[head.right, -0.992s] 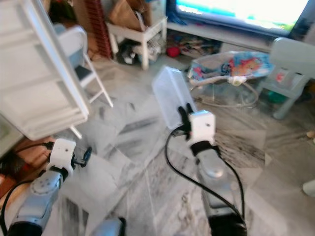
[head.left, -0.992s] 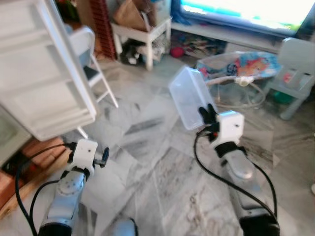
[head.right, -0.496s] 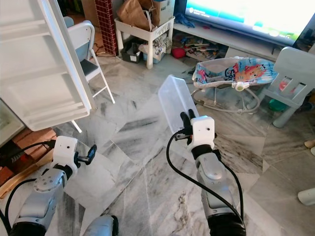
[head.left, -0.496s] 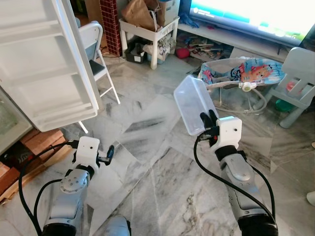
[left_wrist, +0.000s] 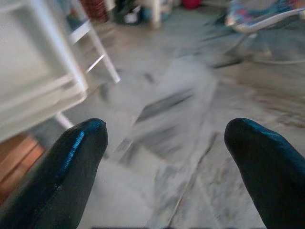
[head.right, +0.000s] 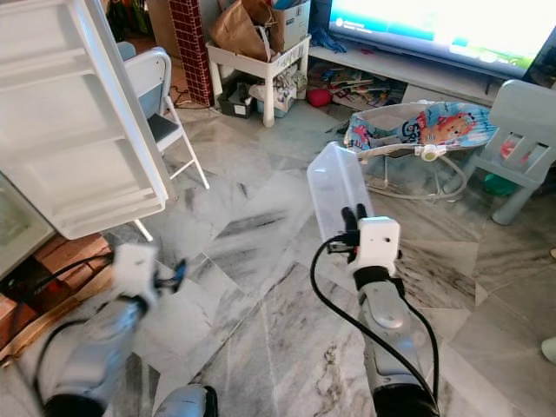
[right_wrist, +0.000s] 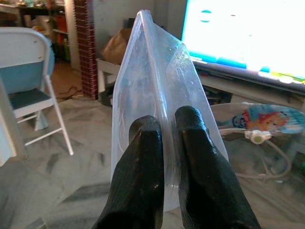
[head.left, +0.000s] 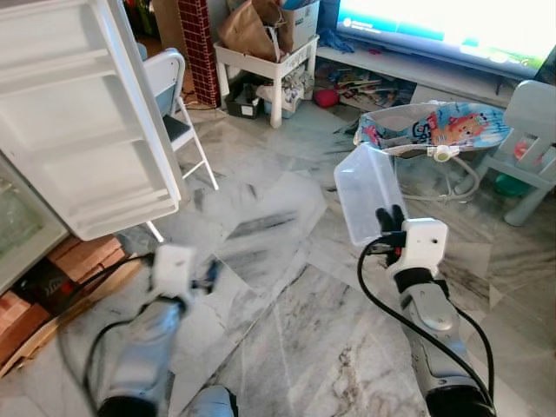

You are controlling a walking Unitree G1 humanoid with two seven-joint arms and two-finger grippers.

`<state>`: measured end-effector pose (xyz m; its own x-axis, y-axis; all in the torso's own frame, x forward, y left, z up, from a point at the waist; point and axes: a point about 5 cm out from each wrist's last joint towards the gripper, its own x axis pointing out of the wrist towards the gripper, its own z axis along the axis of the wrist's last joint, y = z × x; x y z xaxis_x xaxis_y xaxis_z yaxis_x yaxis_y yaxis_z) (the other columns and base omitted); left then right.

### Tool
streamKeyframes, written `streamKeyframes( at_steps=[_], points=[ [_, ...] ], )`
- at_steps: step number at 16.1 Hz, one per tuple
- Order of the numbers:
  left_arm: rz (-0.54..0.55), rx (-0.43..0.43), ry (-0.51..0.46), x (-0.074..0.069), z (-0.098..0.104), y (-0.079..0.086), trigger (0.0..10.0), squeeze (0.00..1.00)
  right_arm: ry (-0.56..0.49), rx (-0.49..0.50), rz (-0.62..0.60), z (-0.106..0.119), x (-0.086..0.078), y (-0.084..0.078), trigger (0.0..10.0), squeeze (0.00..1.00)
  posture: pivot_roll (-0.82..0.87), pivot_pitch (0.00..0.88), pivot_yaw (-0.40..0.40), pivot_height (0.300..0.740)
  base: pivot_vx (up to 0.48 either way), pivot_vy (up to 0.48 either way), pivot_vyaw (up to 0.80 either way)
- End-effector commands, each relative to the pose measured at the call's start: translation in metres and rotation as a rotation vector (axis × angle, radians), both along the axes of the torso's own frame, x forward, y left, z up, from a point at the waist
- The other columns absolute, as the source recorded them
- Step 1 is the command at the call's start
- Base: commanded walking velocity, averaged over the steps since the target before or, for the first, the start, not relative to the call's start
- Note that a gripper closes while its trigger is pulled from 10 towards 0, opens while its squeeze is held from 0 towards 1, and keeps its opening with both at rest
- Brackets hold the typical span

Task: Restocking fridge

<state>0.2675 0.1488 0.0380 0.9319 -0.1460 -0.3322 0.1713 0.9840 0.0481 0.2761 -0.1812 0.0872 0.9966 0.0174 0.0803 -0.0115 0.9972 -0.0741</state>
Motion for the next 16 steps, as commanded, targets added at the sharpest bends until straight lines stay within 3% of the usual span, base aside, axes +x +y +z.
streamKeyframes(
  at_steps=[1, 4, 9, 12, 16],
  points=[
    [-0.050, 0.011, -0.012, 0.004, 0.002, -0.008, 10.0, 0.00, -0.001, 0.004, -0.020, -0.003, -0.003, -0.003, 10.0, 0.00, -0.02, 0.018, 0.042, 0.740, 0.000, 0.000, 0.00],
    [-0.109, 0.013, -0.020, 0.008, 0.000, -0.024, 10.0, 0.00, 0.020, 0.009, -0.038, -0.012, -0.009, -0.006, 10.0, 0.00, -0.04, 0.011, 0.031, 0.740, 0.000, 0.000, 0.00],
    [-0.214, 0.028, -0.021, 0.015, 0.000, -0.038, 10.0, 0.00, 0.003, 0.024, -0.110, -0.015, -0.026, -0.006, 10.0, 0.00, -0.12, 0.037, 0.110, 0.740, 0.000, 0.000, 0.00],
    [-0.201, 0.019, -0.008, 0.017, -0.001, -0.035, 10.0, 0.00, 0.005, 0.018, -0.092, -0.015, -0.027, 0.000, 10.0, 0.00, -0.12, 0.059, 0.106, 0.740, 0.000, 0.000, 0.00],
    [-0.133, 0.018, -0.014, 0.020, 0.001, -0.020, 10.0, 0.00, -0.016, 0.000, 0.001, -0.002, -0.009, 0.010, 10.0, 0.00, -0.06, 0.090, 0.027, 0.740, 0.000, 0.000, 0.00]
  ],
)
